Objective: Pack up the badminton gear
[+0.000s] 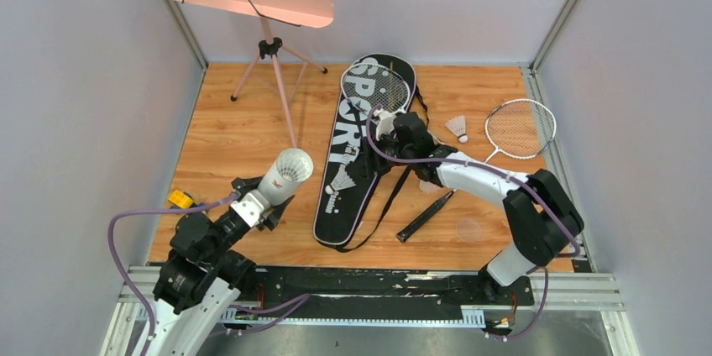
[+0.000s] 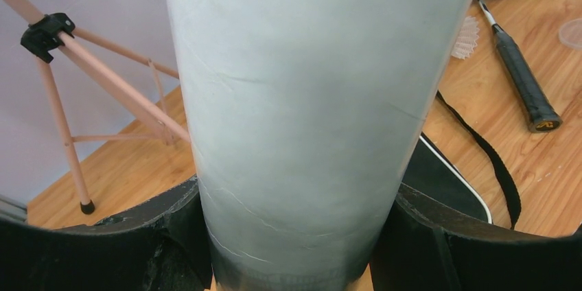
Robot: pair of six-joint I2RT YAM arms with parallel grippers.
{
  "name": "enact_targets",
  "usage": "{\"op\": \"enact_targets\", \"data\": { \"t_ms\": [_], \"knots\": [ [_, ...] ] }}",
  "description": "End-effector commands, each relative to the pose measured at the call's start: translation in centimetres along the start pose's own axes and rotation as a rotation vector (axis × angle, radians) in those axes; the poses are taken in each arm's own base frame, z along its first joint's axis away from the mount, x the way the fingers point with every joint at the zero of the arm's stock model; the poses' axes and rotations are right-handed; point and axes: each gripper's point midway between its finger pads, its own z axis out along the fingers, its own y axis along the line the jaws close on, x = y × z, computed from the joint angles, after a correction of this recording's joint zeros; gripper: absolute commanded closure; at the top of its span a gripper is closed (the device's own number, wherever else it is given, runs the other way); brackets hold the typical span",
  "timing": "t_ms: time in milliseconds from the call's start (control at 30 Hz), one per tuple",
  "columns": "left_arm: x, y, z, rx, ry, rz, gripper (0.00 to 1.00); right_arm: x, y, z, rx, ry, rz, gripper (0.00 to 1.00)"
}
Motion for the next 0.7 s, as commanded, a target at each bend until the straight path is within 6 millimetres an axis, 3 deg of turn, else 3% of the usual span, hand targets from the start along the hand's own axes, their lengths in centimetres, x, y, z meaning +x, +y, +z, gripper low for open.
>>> {"op": "enact_targets", "data": {
  "t_ms": [0,300,433,667],
  "knots": [
    [-1.4,0.1,0.7,0.010,-0.053,0.006,0.38,-1.0,1.0,1.5,-0.113,0.016,-0.022,0.47],
    [-3.1,-0.2,1.1,0.029,-0.090,-0.122,0.40,0.8,0.1,3.8,-0.159,0.100,0.029,0.52],
    [-2.8,-0.5,1.4,0.028,-0.107,-0.196,0.41,1.2,0.2,3.9,-0.177,0.111,0.036,0.56],
    [-1.6,-1.2,1.6,0.065,-0.064,-0.151,0.39,1.0,0.2,4.2,-0.187,0.093,0.037,0.59]
  ]
}}
